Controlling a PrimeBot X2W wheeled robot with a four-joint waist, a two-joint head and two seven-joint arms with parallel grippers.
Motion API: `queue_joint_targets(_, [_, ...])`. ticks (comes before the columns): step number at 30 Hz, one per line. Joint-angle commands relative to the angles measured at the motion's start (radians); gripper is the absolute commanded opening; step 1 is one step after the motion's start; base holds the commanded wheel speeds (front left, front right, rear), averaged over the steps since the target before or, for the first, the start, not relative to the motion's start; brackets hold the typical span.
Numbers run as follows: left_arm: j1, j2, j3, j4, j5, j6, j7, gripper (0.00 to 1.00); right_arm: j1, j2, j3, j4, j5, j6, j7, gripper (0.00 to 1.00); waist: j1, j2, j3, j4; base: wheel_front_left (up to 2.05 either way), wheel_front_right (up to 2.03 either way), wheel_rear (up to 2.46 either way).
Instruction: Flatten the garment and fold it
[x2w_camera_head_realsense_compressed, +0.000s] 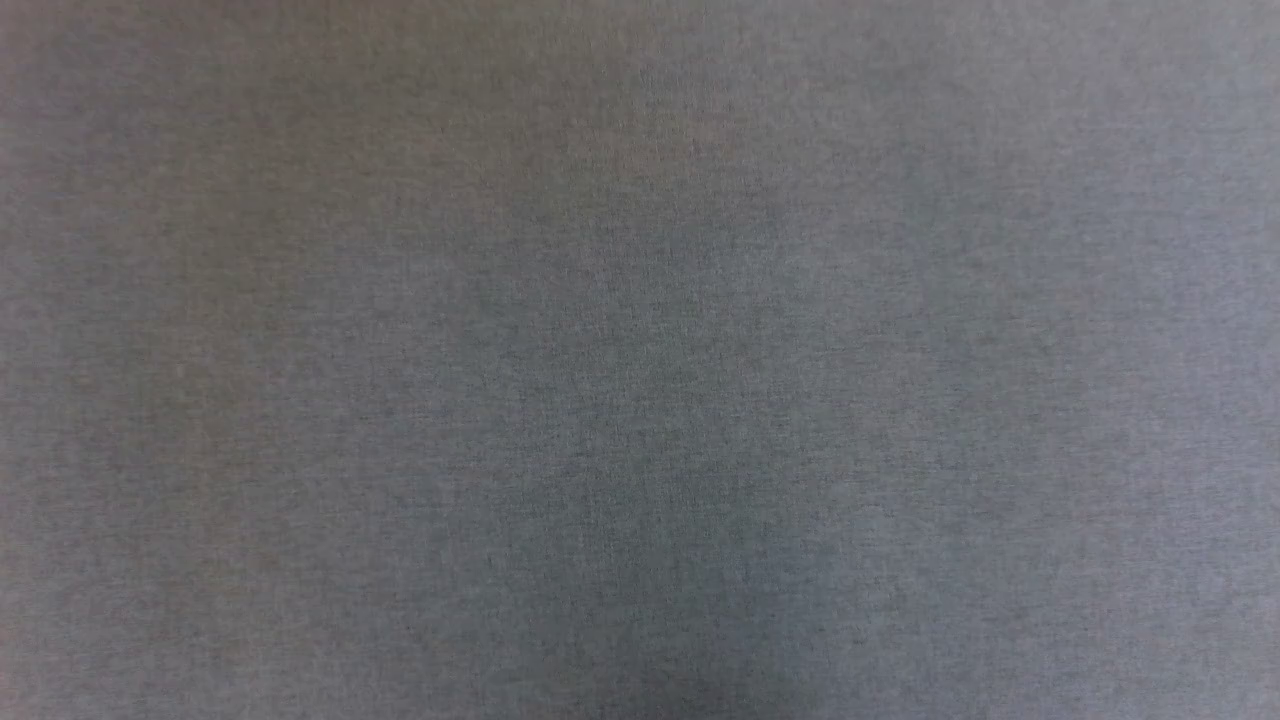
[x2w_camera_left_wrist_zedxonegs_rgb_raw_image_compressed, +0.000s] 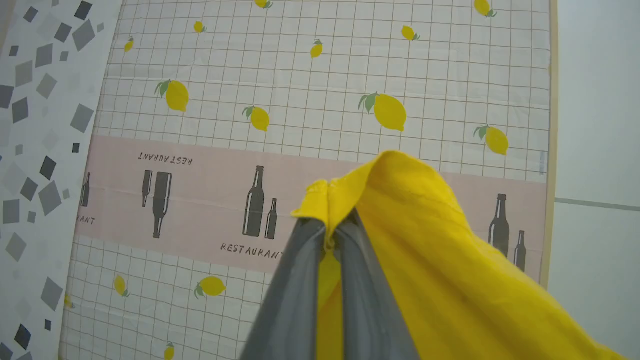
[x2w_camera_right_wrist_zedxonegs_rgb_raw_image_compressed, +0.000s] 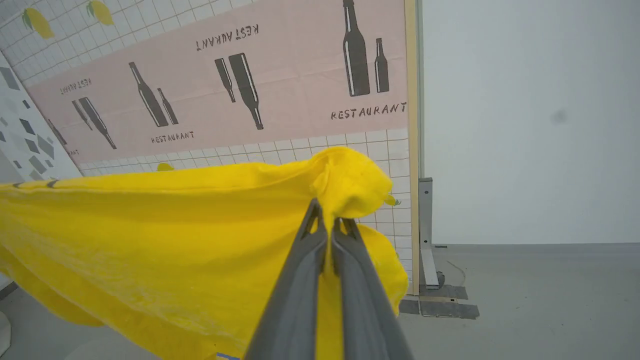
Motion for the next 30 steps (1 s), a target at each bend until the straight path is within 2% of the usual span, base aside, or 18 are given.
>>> queue_joint_targets(1, [0.000, -0.006, 0.006, 0.020, -0.008, -0.004, -0.014, 0.00, -0.010, 0.002, 0.000, 0.021, -0.002, -0.001, -0.017, 0.00, -0.0002, 0.0000, 0.061, 0.000, 0.00, 0.00, 0.00])
queue_joint_targets(9, [0.100, -0.040, 0.008, 0.107, -0.056, -0.067, -0.078, 0.00, 0.064, -0.045, 0.036, 0.109, 0.046, -0.001, -0.066, 0.00, -0.0002, 0.0000, 0.066, 0.062, 0.00, 0.00, 0.00])
queue_joint_targets(17, [0.347, -0.089, 0.038, 0.130, -0.114, -0.155, -0.120, 0.00, 0.354, -0.102, 0.115, 0.092, 0.225, -0.001, -0.122, 0.00, -0.0002, 0.0000, -0.094, 0.137, 0.00, 0.00, 0.00])
queue_joint_targets(21, [0.534, -0.094, 0.051, 0.068, -0.104, -0.188, -0.122, 0.00, 0.557, -0.140, 0.165, 0.040, 0.319, -0.001, -0.152, 0.00, -0.0002, 0.0000, -0.209, 0.165, 0.00, 0.00, 0.00])
queue_joint_targets(25, [0.782, -0.122, 0.102, -0.032, -0.139, -0.200, -0.123, 0.00, 0.790, -0.166, 0.210, -0.027, 0.401, -0.001, -0.183, 0.00, -0.0002, 0.0000, -0.319, 0.178, 0.00, 0.00, 0.00])
queue_joint_targets(30, [1.158, -0.174, 0.140, -0.174, -0.197, -0.174, -0.119, 0.00, 1.073, -0.202, 0.249, -0.134, 0.439, -0.001, -0.238, 0.00, -0.0002, 0.0000, -0.407, 0.188, 0.00, 0.00, 0.00])
